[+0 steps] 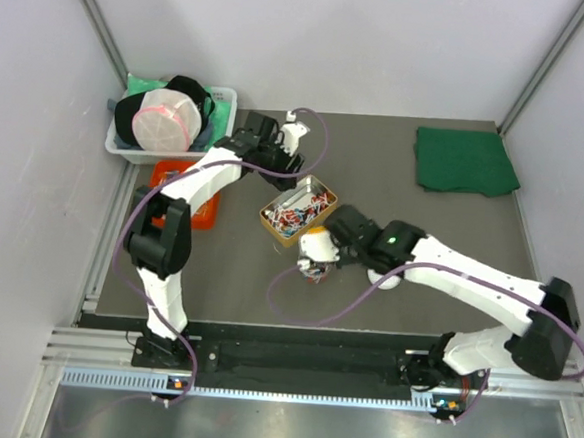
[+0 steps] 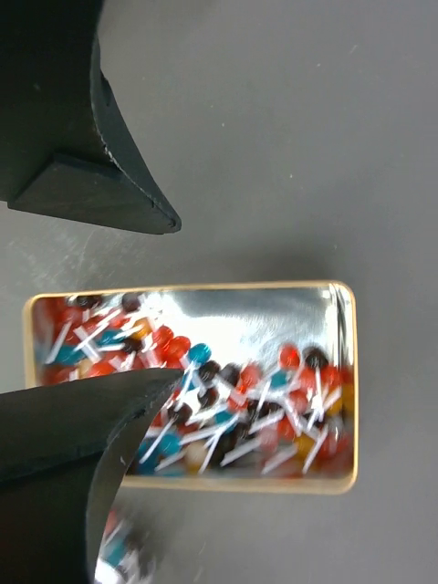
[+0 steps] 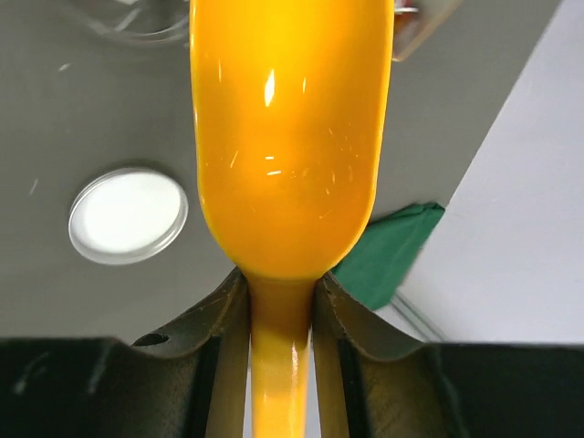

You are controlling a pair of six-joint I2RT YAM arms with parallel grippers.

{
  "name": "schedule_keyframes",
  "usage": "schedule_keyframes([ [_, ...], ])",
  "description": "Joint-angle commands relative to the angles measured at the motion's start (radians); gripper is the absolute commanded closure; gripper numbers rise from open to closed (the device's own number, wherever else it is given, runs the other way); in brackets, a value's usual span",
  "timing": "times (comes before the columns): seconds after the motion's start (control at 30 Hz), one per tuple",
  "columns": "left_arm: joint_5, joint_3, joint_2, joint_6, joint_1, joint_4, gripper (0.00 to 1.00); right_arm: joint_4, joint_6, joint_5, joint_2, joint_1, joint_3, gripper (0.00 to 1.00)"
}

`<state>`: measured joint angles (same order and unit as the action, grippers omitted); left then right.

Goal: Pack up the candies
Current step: Place the fake candies in the packing bottle, then adjust the spatula.

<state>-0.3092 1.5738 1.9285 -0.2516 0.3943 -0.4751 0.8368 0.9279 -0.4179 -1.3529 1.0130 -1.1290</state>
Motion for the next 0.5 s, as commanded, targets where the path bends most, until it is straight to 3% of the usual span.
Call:
schedule_keyframes([
  [0.0,-0.284,-0.055,-0.154,0.014,-0.038,0.027,0.37,-0.033,-0.093,0.241,0.127,-0.128,-0.063,1.00],
  [0.1,-0.428,-0.100,-0.204,0.018,-0.041,0.038,0.37,-0.094,-0.119,0.295,0.169,-0.182,-0.032,1.00],
  [0.33,-0.802,-0.113,-0.235,0.080,-0.060,0.049,0.36,-0.248,-0.126,0.223,0.186,-0.192,0.049,1.00],
  [0.47,-0.900,-0.112,-0.230,0.120,-0.058,0.076,0.36,-0.289,-0.127,0.197,0.175,-0.192,0.058,1.00],
])
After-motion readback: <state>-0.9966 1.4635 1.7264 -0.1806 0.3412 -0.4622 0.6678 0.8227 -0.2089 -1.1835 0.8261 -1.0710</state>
